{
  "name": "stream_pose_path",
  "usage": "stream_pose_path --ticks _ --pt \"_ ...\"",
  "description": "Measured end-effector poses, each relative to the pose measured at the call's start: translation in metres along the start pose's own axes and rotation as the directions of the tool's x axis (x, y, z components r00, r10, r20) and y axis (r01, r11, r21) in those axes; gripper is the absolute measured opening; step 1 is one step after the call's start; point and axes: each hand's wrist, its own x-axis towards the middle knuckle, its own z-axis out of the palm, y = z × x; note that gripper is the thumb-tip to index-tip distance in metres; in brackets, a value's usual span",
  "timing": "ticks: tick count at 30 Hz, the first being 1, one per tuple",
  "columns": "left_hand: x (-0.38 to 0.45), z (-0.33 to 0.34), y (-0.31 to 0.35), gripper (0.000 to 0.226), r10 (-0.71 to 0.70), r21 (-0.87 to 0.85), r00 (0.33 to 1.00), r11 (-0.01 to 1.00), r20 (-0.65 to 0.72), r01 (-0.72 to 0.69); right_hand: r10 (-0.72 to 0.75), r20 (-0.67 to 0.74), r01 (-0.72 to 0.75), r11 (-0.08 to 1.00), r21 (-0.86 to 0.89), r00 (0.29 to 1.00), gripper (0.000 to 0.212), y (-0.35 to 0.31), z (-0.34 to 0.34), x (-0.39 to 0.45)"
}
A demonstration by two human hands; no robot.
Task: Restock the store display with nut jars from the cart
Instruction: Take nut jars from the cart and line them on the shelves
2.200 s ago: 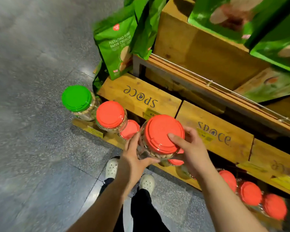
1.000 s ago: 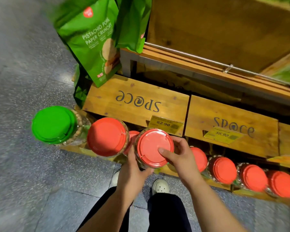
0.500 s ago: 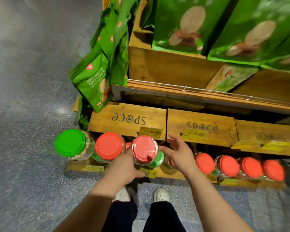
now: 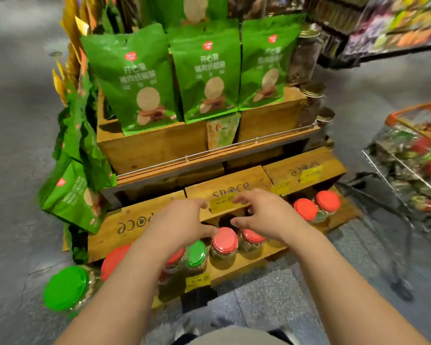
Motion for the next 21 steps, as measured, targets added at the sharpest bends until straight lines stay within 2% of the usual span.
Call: stream_pose_path --ticks 4,7,13,21 --pt "0.006 -0.012 0.07 0.076 0.12 0.034 0.991 0.992 -0.054 -0.119 0.031 -0.103 -0.031 1.0 0.007 0.994 0.052 0.048 -0.047 -0.039" --pt "0.008 -0.012 0.139 0.073 0.211 0.071 0.973 0.976 -0.094 -0.205 0.093 -0.151 -0.102 0.994 -0.05 0.984 0.053 0.1 -0.086 -0.074" --pt "0.011 0.006 0.274 0.073 0.409 0.148 0.908 0.907 -0.085 -0.395 0.242 -0.252 -0.278 0.953 -0.119 0.937 0.054 0.207 -0.143 -0.145" --pt "0.014 0.048 0.434 0.072 0.574 0.199 0.817 0.795 0.057 -0.573 0.485 -0.31 -0.508 0.861 0.008 0.818 0.056 0.328 -0.176 -0.239"
